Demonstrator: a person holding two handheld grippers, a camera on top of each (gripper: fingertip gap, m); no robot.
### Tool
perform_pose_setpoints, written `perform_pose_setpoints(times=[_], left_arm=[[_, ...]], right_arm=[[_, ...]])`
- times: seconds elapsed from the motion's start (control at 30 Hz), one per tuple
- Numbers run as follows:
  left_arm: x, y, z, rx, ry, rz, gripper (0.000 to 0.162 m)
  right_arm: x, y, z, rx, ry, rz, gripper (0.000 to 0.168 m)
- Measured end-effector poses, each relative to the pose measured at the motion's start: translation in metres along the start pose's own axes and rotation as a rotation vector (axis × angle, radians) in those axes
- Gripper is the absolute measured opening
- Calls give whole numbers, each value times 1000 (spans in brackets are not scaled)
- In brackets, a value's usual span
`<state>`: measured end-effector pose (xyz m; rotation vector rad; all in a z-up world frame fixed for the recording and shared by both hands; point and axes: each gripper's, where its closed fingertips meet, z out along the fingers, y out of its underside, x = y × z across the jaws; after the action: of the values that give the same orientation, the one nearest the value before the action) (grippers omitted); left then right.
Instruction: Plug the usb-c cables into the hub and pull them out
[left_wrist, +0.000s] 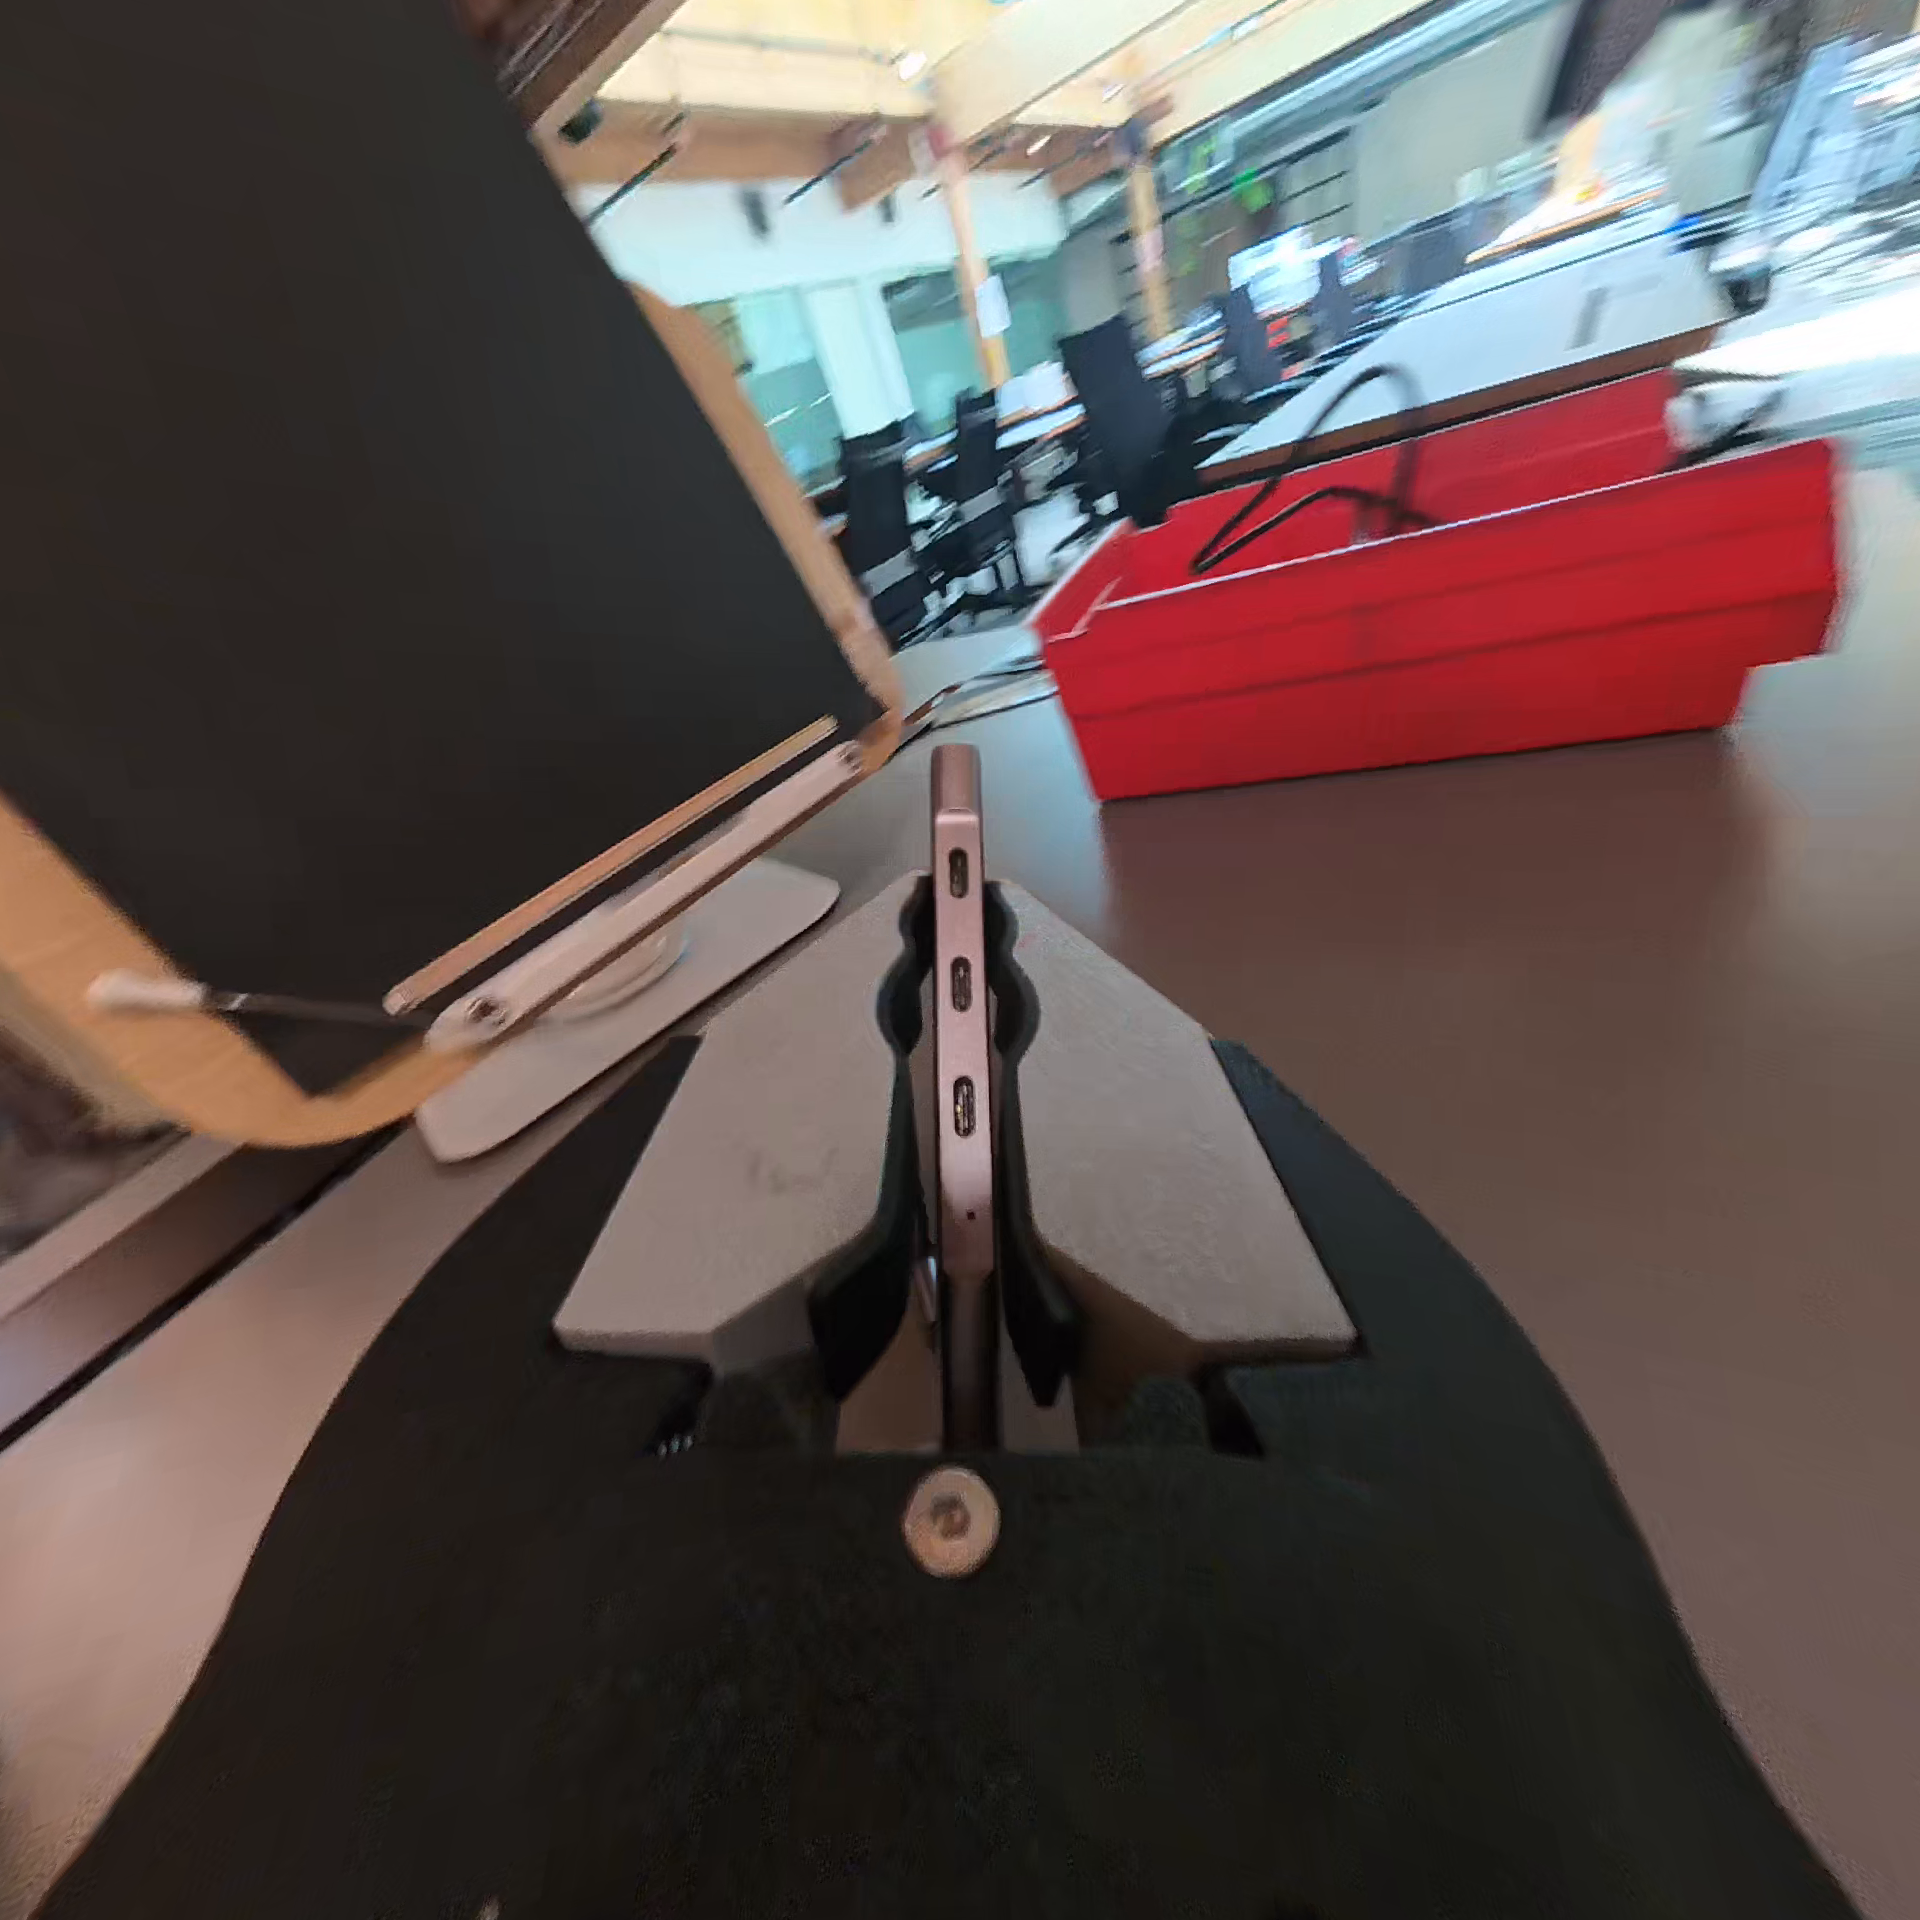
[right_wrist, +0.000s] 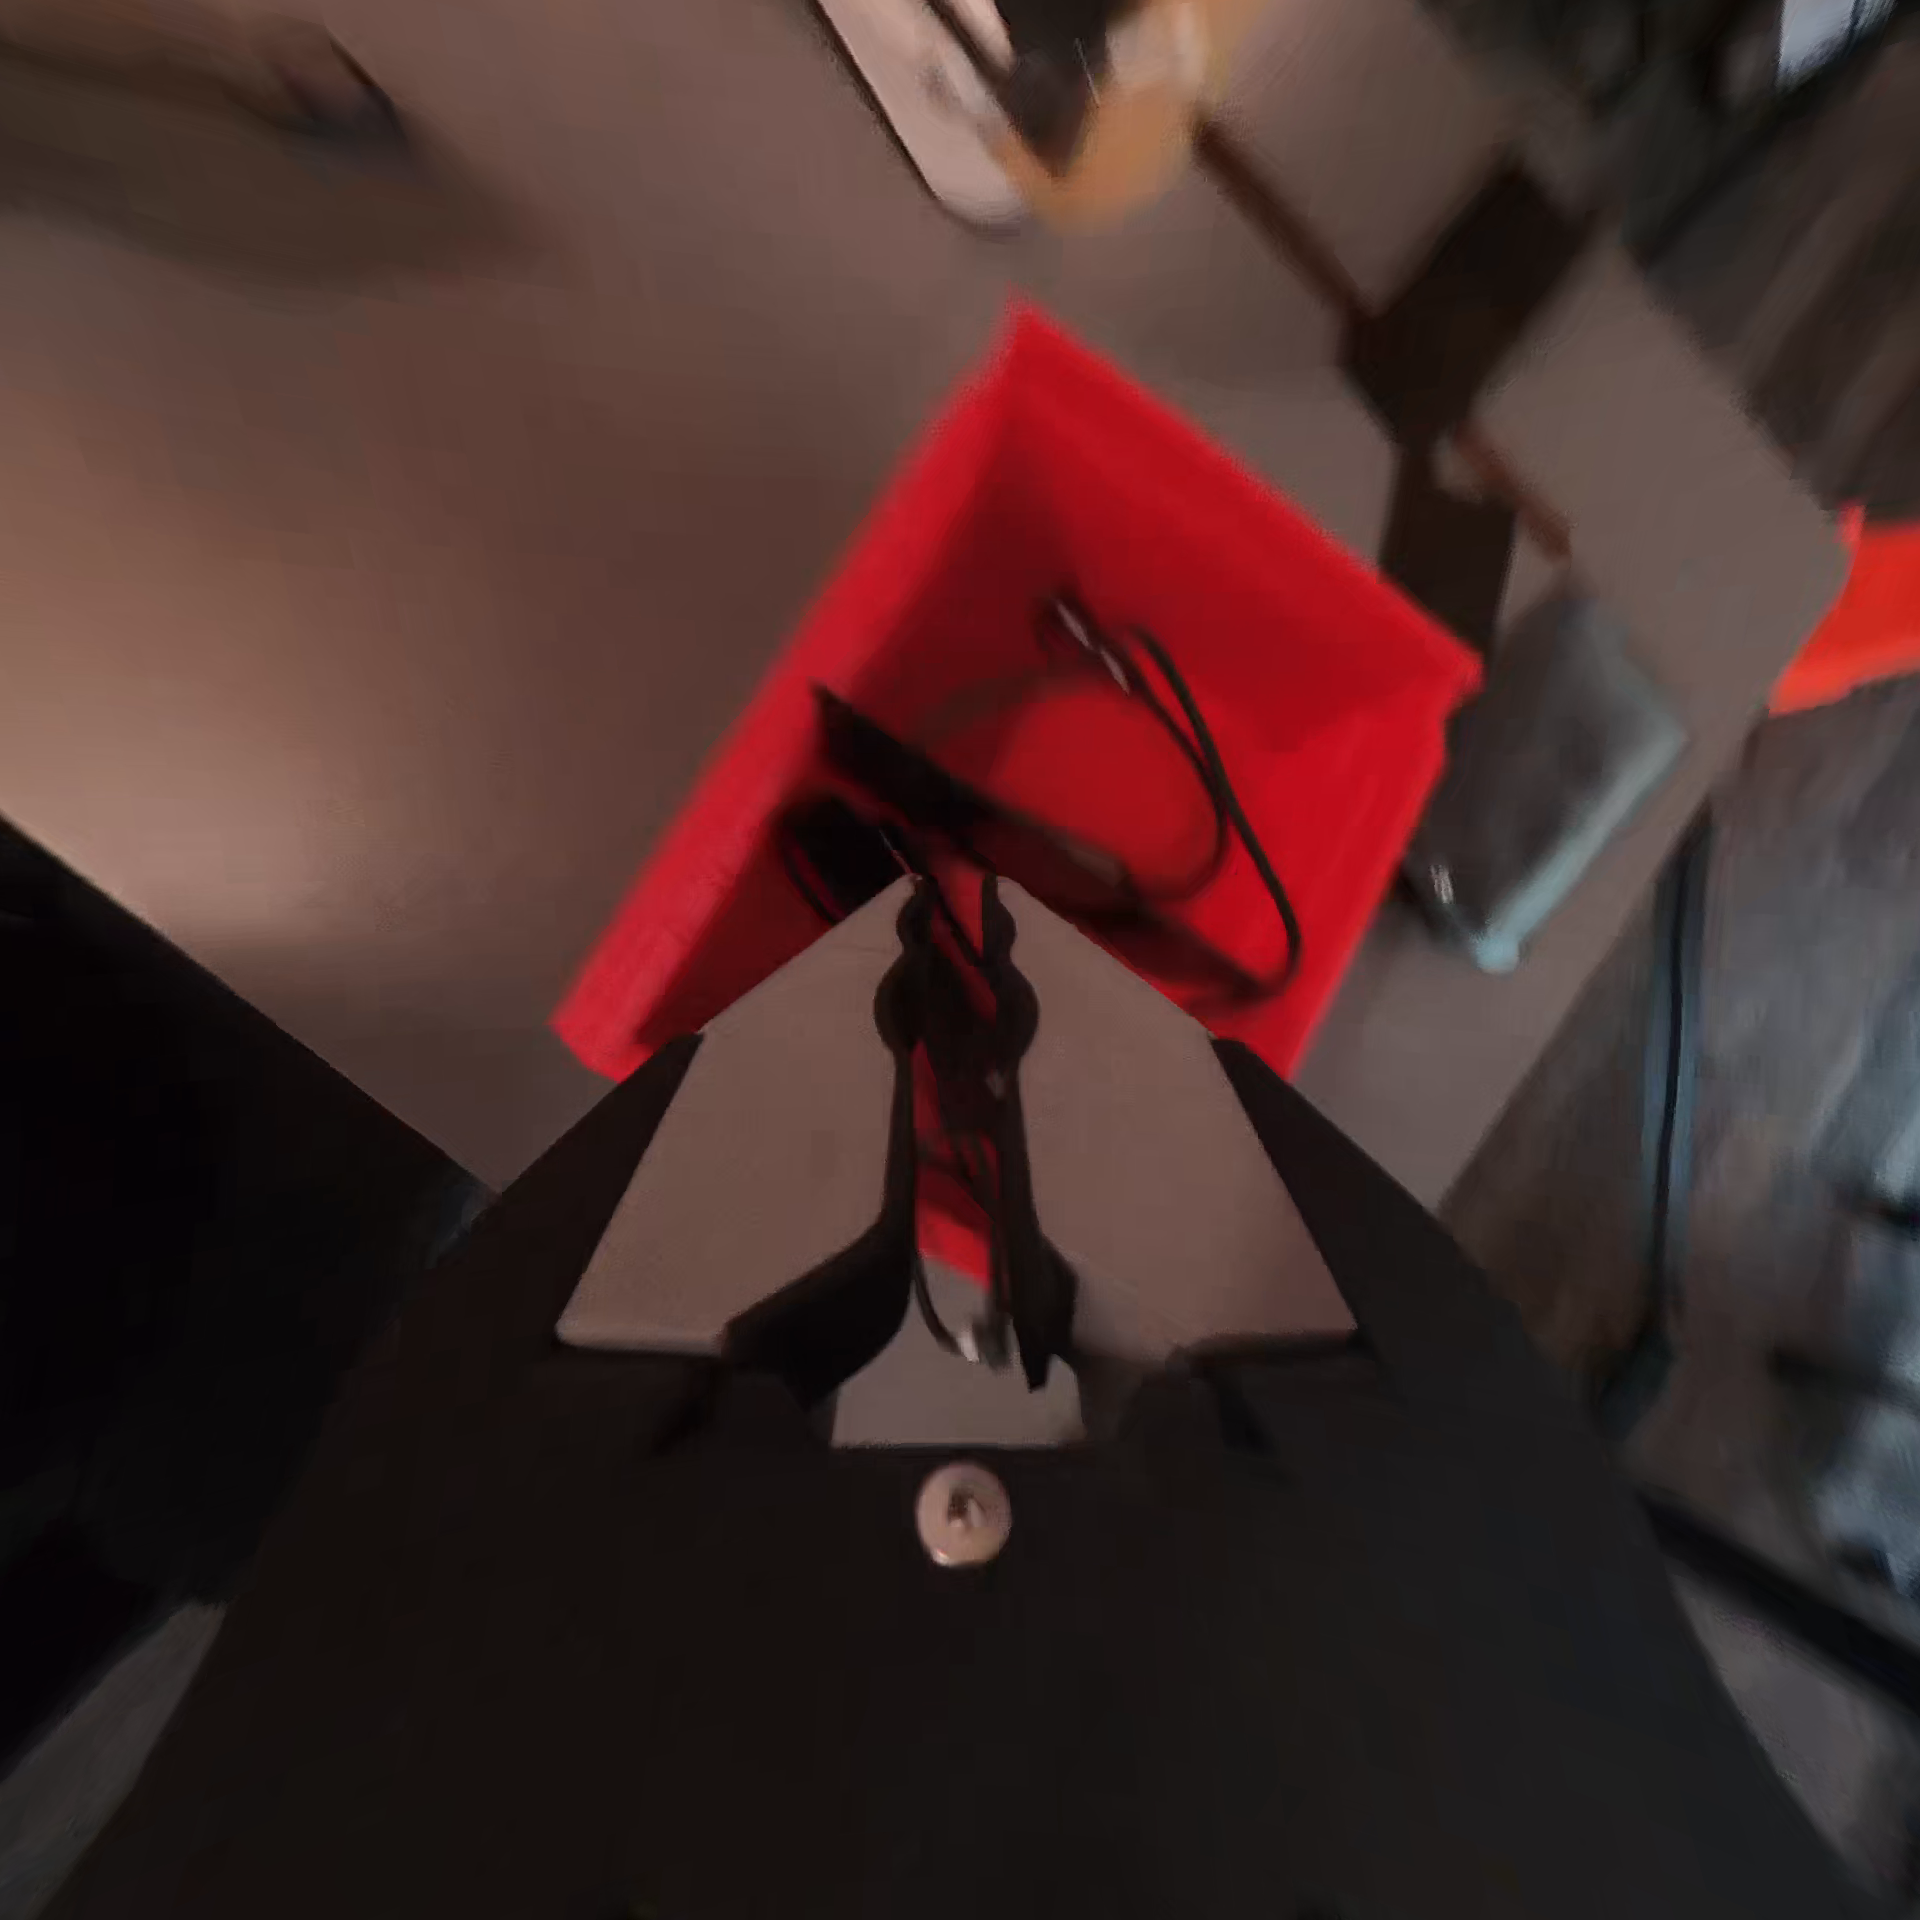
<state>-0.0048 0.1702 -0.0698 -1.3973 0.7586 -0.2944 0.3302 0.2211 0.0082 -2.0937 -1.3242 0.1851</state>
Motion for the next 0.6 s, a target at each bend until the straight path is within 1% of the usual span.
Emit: perform_pose_setpoints(times=[0.07, 0.13, 0.2, 0.27, 0.33, 0.43, 0.53, 0.6], left_arm=[[20, -11, 0, 58, 100, 22, 7], [39, -20, -2, 100, 205, 14, 7], [50, -24, -4, 119, 266, 19, 7], [58, -24, -5, 120, 299, 37, 7], [68, -29, -8, 144, 347, 53, 7], [81, -33, -12, 161, 417, 55, 7], [86, -35, -13, 172, 451, 48, 7], [86, -40, -16, 192, 464, 34, 7]], right_arm=[[-48, -43, -5, 156, -126, -75, 7], [-102, -78, -3, 272, -264, -154, 10], [-153, -105, 7, 354, -384, -230, 10], [-192, -125, 28, 404, -441, -286, 10], [-221, -141, 54, 433, -466, -333, 11], [-253, -152, 88, 436, -528, -385, 18], [-264, -156, 105, 468, -532, -447, 12], [-269, -155, 109, 479, -552, -472, 10]])
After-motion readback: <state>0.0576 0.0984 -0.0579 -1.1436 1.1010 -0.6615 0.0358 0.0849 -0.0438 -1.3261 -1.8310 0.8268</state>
